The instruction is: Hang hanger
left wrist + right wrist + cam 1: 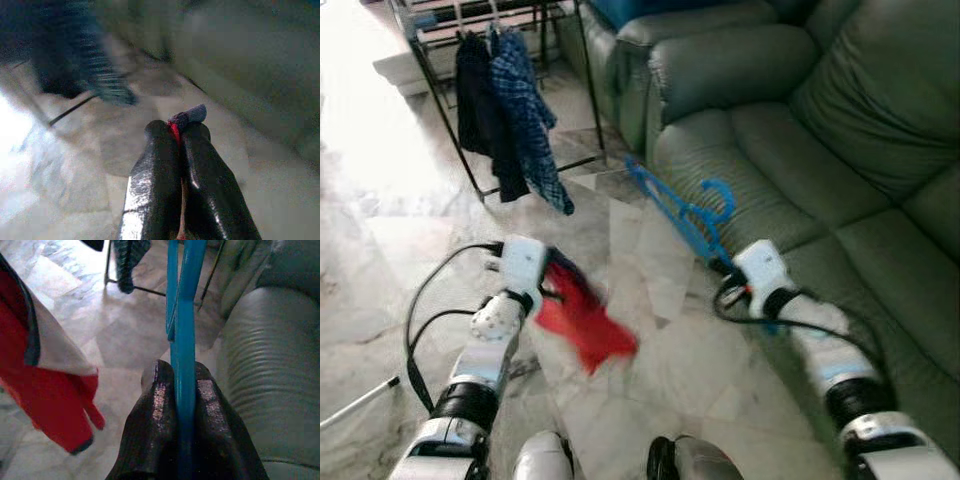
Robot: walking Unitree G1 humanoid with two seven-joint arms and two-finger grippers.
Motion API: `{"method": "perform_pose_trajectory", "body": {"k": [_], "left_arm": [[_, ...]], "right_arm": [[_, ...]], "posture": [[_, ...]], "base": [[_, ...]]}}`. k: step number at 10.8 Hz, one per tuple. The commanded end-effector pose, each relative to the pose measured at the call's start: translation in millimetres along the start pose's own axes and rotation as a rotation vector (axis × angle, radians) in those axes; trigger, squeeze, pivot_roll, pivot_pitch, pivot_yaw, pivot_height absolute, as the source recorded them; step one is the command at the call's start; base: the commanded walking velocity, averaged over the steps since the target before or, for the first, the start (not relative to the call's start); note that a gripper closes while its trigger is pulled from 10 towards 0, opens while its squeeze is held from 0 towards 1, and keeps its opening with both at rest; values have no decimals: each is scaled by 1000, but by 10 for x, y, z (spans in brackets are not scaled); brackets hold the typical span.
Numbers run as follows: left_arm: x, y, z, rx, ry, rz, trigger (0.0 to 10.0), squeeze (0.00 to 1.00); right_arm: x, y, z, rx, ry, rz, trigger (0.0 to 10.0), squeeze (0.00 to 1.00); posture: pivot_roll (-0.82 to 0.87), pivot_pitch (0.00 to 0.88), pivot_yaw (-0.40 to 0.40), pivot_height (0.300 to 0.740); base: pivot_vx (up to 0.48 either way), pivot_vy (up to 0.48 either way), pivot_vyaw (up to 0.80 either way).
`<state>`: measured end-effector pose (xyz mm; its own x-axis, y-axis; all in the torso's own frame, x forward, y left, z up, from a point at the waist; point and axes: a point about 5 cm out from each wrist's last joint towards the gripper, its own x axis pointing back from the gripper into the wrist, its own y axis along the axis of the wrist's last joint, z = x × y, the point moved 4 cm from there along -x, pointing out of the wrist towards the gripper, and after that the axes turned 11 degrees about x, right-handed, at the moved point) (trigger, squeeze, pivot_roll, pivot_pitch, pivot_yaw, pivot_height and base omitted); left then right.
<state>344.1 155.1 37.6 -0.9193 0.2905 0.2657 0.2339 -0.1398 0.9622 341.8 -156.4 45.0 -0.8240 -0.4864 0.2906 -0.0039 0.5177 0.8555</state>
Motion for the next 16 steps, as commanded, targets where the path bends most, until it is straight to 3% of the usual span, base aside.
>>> {"method": "perform_pose_trajectory", "body": {"k": [1,3,4,7,9,12,13,16], "left_arm": [[31,-94,-113,-76,-87,40,10000,0],[54,-107,-156,-185,-153,84,10000,0],[58,-157,-90,-240,-123,129,10000,0],[22,-37,-60,-159,-64,111,10000,0],[-13,134,-41,-164,17,73,10000,0],[-14,308,-144,-126,17,63,10000,0],[-6,397,-186,-131,25,68,10000,0],[9,460,-193,-155,49,53,10000,0]], "right_arm": [[35,-68,71,0,53,22,10000,0],[142,-182,184,73,220,80,10000,0],[197,-205,214,108,303,94,10000,0],[399,-210,348,91,540,106,10000,0],[495,-247,385,71,628,137,10000,0],[464,-281,294,106,596,186,10000,0],[400,-276,226,107,537,191,10000,0],[409,-282,183,128,524,208,10000,0]], "posture": [[-14,110,-42,740],[-13,119,-41,740],[-14,120,-40,740],[-13,128,-43,740],[-10,131,-46,740],[-10,132,-50,740],[-8,135,-52,740],[-11,136,-54,740]], "base": [[0,0,0],[0,0,0],[0,0,0],[0,0,0],[0,0,0],[0,0,0],[0,0,0],[0,0,0]]}}
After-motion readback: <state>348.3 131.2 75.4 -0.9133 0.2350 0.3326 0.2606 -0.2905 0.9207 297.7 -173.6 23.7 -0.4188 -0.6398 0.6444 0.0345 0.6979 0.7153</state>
